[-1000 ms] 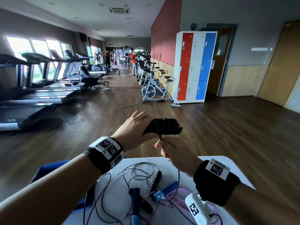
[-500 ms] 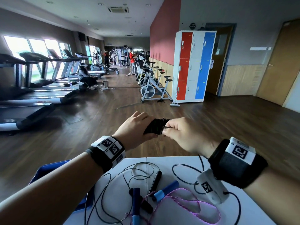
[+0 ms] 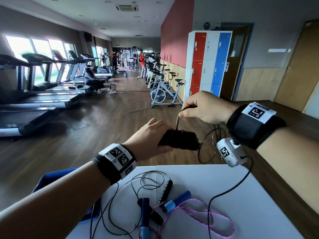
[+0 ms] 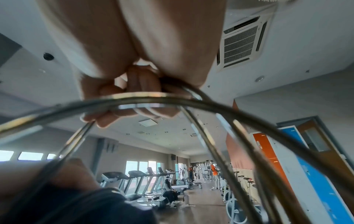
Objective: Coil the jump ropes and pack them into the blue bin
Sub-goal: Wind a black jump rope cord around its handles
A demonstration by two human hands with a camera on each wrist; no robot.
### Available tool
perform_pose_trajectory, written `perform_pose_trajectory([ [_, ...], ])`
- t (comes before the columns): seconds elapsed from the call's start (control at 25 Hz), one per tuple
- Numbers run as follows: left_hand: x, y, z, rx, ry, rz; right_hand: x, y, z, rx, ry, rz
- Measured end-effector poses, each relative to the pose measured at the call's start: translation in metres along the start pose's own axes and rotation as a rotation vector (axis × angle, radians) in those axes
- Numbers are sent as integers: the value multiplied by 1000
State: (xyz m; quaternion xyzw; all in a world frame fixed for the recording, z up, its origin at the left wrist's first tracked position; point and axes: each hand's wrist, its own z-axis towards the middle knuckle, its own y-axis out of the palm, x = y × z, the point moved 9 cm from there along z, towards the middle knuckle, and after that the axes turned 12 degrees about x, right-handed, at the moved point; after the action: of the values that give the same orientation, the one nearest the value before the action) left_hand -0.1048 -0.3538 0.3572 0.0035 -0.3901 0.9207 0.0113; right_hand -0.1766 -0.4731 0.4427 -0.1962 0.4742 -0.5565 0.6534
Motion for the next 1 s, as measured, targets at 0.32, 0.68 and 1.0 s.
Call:
perform_pose_trajectory([
  [0.32,21,-21,2,21,55,-59,41,11,13,-17,60,69],
  [0.68,6,-40,15,142,-43,-85,48,120,-58,-76,491,795],
  [1.0,-20,-22,7,58,-147,-72,4,112,-81,13,367,625],
])
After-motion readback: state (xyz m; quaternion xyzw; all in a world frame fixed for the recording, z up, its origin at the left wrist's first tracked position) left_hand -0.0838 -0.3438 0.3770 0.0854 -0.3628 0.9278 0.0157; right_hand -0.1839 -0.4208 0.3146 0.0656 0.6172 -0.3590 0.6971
